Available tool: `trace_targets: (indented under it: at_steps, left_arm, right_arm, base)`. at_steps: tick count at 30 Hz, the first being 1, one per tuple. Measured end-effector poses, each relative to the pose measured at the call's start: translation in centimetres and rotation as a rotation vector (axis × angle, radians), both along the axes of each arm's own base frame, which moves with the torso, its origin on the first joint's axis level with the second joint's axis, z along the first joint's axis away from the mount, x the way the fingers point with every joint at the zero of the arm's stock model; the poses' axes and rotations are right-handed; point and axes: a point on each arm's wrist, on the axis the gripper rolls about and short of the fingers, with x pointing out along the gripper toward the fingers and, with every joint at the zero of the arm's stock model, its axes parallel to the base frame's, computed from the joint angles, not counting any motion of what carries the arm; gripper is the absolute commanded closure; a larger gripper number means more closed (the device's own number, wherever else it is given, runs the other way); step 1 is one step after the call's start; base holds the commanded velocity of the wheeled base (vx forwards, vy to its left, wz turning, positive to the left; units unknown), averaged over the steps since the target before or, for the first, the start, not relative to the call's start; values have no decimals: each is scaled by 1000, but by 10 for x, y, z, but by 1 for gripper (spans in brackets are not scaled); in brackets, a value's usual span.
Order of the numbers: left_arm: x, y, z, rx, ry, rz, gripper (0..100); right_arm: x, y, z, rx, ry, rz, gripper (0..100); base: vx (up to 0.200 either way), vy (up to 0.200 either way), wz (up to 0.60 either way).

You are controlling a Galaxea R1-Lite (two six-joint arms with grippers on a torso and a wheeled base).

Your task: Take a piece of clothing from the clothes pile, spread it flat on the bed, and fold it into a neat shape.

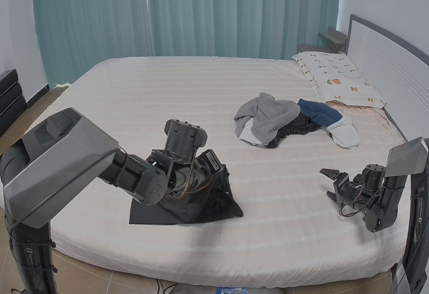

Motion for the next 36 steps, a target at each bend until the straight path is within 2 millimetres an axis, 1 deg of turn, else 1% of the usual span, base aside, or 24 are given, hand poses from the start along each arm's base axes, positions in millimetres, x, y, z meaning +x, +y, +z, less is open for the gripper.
trace_targets:
  at_steps: [3,6,7,13,18,23,26,28,30,33,36]
  left_arm:
    - [1,-9,-6,-12,7,-6,100]
    - [5,-13,-11,-6,4,7,100]
    - [6,-14,-13,-4,5,11,0]
    - [12,-17,-21,-15,7,68,0]
    - [15,-19,-23,-30,14,82,0]
    - [17,-9,-22,-32,20,110,0]
    - [17,1,-19,-34,29,133,0]
    - [14,12,-19,-29,46,150,0]
    - [8,25,-20,-26,71,169,0]
    - [0,46,-22,-37,113,198,0]
    - [-11,73,-23,-87,156,237,0]
  right_arm:
    - [0,0,-1,-2,2,1,0]
    - [0,1,-1,-4,2,3,0]
    - [0,1,-1,-4,2,4,0]
    - [0,1,-1,-5,3,4,0]
    - [-1,1,-2,-7,5,5,0]
    - [-1,1,-3,-18,6,10,0]
    - [-1,2,-3,-20,6,11,0]
    - [-1,2,-4,-21,6,11,0]
    - [-1,2,-4,-21,6,12,0]
    - [-1,2,-4,-21,7,12,0]
    - [-1,2,-4,-21,7,13,0]
  base:
    - [0,0,0]
    - [0,0,0]
    - [0,0,0]
    - [0,0,0]
    - [0,0,0]
    - [0,0,0]
    - [0,0,0]
    - [0,0,0]
    - [0,0,0]
    - [-200,0,0]
    - [-200,0,0]
